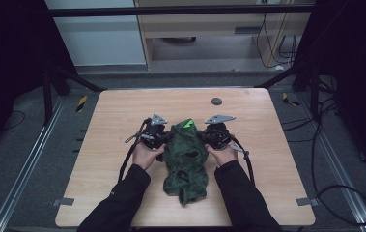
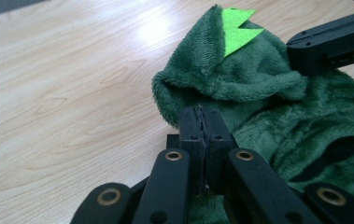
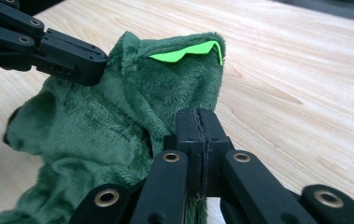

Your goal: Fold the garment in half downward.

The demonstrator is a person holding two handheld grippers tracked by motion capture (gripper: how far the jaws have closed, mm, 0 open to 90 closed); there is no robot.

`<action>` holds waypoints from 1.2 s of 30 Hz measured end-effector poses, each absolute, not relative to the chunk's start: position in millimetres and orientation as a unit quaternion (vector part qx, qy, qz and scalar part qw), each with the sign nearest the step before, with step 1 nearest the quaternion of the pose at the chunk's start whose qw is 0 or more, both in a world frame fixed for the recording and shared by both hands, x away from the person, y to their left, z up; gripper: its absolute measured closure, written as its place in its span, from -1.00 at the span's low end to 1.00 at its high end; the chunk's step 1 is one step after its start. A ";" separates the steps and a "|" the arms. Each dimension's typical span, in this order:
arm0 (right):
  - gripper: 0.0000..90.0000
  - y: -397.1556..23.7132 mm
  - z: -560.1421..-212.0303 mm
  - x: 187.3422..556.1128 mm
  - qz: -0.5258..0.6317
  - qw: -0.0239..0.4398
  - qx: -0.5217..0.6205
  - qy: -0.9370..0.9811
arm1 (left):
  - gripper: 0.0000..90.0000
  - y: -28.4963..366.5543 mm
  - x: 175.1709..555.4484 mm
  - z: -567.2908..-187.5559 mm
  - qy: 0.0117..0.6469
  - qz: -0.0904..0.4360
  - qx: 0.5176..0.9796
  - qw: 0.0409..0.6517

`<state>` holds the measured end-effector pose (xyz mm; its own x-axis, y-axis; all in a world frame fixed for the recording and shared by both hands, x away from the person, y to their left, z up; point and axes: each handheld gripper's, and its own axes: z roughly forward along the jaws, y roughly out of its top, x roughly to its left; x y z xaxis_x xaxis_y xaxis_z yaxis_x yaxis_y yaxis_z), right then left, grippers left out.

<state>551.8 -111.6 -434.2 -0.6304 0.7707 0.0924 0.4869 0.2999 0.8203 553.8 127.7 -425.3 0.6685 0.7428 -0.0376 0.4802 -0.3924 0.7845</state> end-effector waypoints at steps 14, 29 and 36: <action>0.98 -116.0 -418.3 529.3 0.457 0.165 0.361 0.796 | 0.97 136.1 519.2 -407.5 0.339 0.173 0.825 0.417; 0.98 -120.7 -416.9 505.5 0.470 0.155 0.330 0.804 | 0.97 138.0 493.1 -407.3 0.325 0.171 0.836 0.408; 0.98 -118.2 -417.6 485.4 0.467 0.155 0.315 0.812 | 0.97 142.1 476.0 -410.4 0.322 0.167 0.837 0.409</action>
<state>485.4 -118.2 -417.6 -0.7535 0.6560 0.0433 0.3669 0.3650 0.8557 476.0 142.1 -410.4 0.7371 0.6756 0.0165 0.4021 -0.4580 0.7928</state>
